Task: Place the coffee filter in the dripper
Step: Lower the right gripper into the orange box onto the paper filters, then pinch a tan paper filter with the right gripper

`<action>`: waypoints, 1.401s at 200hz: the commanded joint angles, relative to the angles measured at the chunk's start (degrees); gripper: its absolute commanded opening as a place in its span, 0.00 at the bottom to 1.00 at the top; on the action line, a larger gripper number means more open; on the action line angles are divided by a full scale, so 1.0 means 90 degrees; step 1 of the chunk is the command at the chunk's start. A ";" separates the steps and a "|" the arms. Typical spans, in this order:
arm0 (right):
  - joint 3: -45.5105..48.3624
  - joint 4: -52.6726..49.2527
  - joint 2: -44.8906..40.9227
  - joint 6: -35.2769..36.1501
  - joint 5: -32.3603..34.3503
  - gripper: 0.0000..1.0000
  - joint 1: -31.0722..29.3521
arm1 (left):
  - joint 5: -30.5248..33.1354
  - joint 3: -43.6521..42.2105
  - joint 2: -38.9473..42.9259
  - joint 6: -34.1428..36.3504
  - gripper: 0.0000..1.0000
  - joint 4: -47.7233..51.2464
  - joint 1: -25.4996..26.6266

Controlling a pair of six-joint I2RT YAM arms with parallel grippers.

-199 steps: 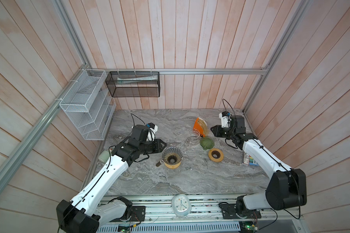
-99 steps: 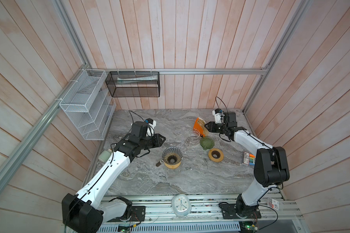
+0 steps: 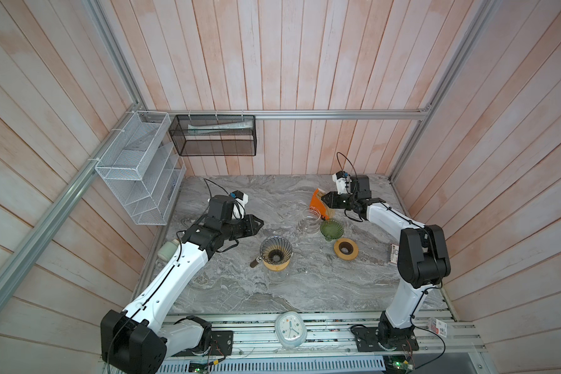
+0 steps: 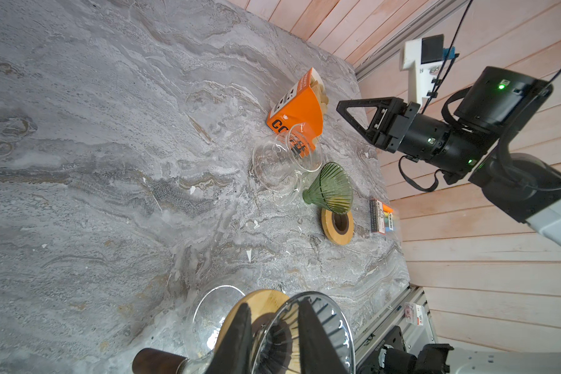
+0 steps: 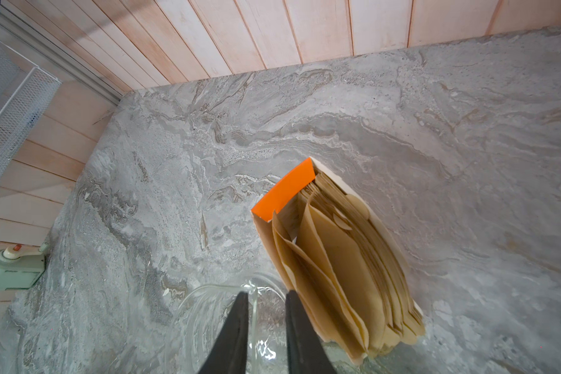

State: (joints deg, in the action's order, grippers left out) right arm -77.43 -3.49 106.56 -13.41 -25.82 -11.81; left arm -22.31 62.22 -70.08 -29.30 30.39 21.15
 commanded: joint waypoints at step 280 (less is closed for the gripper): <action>-0.0756 -0.0423 0.0749 0.0269 0.0340 0.18 -0.0132 | -0.0295 -0.0238 -0.0304 0.0200 0.28 -0.0201 -0.0147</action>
State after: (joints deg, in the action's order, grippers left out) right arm -82.50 -6.28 112.81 -11.73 -23.77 -12.71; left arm -23.86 60.93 -72.05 -28.56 29.93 20.23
